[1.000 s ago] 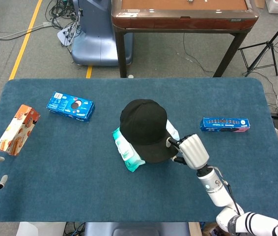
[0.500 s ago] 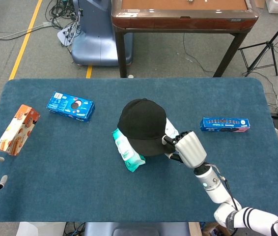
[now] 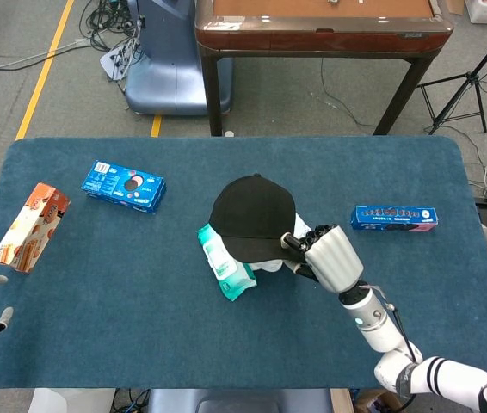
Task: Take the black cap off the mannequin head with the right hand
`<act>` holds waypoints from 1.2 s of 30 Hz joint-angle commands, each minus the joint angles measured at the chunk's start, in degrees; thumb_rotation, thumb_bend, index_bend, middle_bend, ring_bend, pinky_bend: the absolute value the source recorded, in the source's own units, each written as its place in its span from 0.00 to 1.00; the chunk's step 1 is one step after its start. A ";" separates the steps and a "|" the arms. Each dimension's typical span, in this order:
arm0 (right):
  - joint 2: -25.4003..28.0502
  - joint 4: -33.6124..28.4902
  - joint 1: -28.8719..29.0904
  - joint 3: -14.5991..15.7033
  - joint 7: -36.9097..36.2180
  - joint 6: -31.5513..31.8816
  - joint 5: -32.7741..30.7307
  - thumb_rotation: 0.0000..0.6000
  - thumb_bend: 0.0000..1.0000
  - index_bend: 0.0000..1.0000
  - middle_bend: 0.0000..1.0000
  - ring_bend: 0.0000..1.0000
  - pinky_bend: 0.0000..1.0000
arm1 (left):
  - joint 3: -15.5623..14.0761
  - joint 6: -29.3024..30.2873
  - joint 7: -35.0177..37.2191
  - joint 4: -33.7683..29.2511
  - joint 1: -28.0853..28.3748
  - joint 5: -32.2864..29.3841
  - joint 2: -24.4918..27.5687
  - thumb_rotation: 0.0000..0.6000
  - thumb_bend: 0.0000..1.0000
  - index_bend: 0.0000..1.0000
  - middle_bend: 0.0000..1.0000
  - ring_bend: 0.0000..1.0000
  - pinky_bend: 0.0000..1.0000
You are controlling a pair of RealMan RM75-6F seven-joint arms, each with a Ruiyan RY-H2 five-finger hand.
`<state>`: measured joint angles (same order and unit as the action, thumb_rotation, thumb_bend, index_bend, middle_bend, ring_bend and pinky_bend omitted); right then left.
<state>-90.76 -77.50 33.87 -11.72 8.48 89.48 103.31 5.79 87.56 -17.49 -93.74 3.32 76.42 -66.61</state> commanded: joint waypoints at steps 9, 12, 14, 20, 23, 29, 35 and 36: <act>-0.10 3.15 1.67 -1.56 0.46 -1.18 -1.77 1.00 0.42 0.72 1.00 1.00 1.00 | 0.13 -0.13 -0.06 -0.11 0.03 -0.42 0.05 1.00 0.23 0.35 0.35 0.22 0.47; -0.47 4.54 2.12 -1.75 0.22 -1.25 -2.12 1.00 0.42 0.72 1.00 1.00 1.00 | 0.15 -0.11 -0.01 -0.18 0.01 -0.47 0.10 1.00 0.23 0.35 0.35 0.22 0.47; -0.69 5.38 2.41 -1.85 0.16 -1.15 -2.22 1.00 0.42 0.72 1.00 1.00 1.00 | 0.14 0.02 0.08 -0.22 -0.03 -0.36 0.15 1.00 0.23 0.35 0.35 0.22 0.47; -0.89 6.07 2.93 -2.10 -0.16 -0.50 -2.52 1.00 0.42 0.72 1.00 1.00 1.00 | 0.15 0.07 0.14 -0.32 -0.09 -0.44 0.24 1.00 0.23 0.35 0.35 0.22 0.47; -0.62 5.99 3.06 -2.24 0.02 -0.12 -2.58 1.00 0.42 0.72 1.00 1.00 1.00 | 0.11 0.07 0.09 -0.30 -0.08 -0.39 0.22 1.00 0.23 0.35 0.35 0.22 0.47; 0.46 5.34 3.24 -2.99 0.35 0.67 -3.09 1.00 0.42 0.72 1.00 1.00 1.00 | 0.18 -0.12 -0.11 -0.22 0.01 -0.66 0.14 1.00 0.23 0.35 0.35 0.22 0.47; 2.10 4.71 3.32 -3.84 0.95 1.24 -3.66 1.00 0.42 0.72 1.00 1.00 1.00 | 0.12 -0.22 -0.39 -0.10 0.09 -0.69 -0.06 1.00 0.23 0.35 0.35 0.22 0.47; 2.37 4.77 3.40 -4.04 1.11 1.25 -3.77 1.00 0.42 0.72 1.00 1.00 1.00 | 0.13 -0.25 -0.42 -0.08 0.11 -0.71 -0.07 1.00 0.23 0.35 0.35 0.22 0.47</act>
<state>-88.57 -72.74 37.20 -15.61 9.44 90.68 99.66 5.92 87.32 -17.91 -93.83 3.43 75.71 -66.68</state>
